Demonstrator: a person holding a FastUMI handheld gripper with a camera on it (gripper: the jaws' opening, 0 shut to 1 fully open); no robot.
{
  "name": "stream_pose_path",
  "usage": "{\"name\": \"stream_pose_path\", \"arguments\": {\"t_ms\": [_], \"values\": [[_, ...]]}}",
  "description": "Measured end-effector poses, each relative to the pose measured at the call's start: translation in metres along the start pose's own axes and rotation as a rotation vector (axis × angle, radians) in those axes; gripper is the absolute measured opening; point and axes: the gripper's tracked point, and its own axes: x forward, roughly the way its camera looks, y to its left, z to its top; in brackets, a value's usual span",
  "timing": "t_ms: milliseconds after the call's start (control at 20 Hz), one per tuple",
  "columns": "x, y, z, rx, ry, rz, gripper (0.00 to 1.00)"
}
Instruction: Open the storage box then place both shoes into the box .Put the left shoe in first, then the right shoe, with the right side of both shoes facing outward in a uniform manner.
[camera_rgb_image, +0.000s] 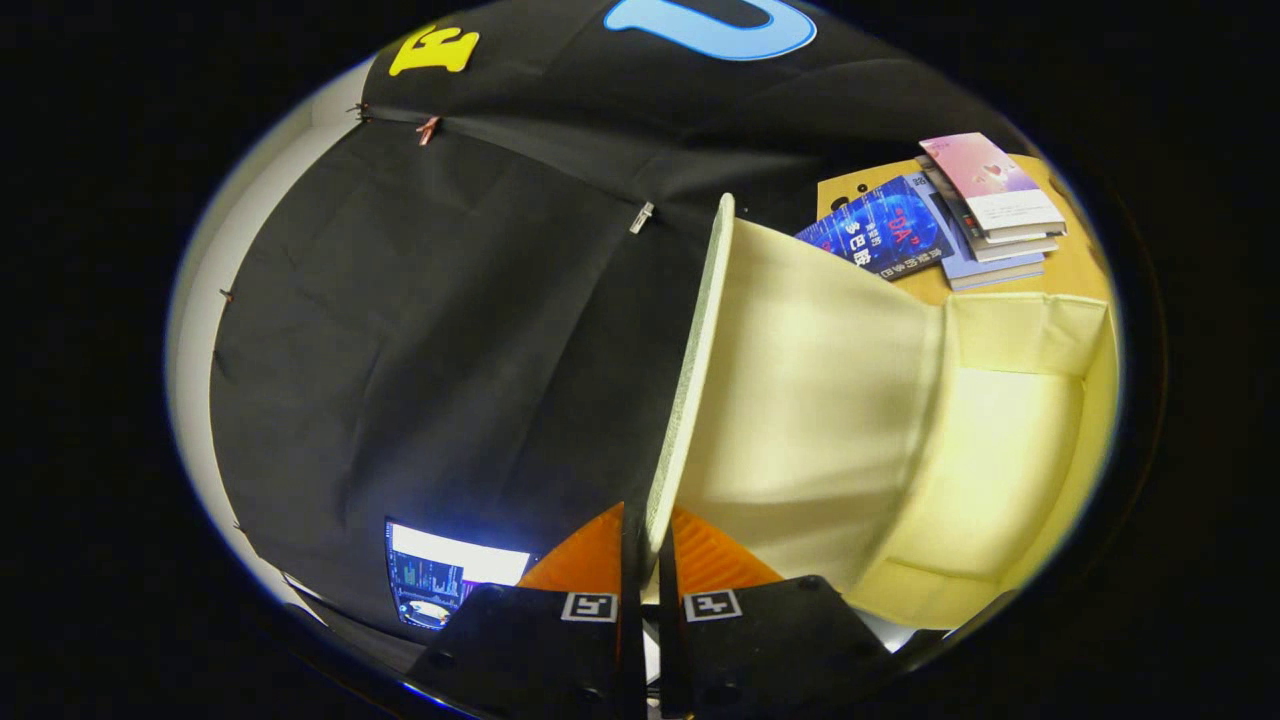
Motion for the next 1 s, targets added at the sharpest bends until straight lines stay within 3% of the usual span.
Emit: {"name": "stream_pose_path", "arguments": {"t_ms": [200,300,550,800,1000], "values": [[0.041,-0.003,-0.016,-0.033,0.059,-0.033,0.1],[0.047,-0.01,-0.021,-0.083,0.072,-0.059,0.16],[0.01,-0.034,-0.012,-0.24,0.009,-0.124,0.97],[-0.085,-0.071,0.02,-0.395,-0.147,-0.24,0.98],[-0.173,-0.12,0.028,-0.421,-0.235,-0.378,0.98]]}}
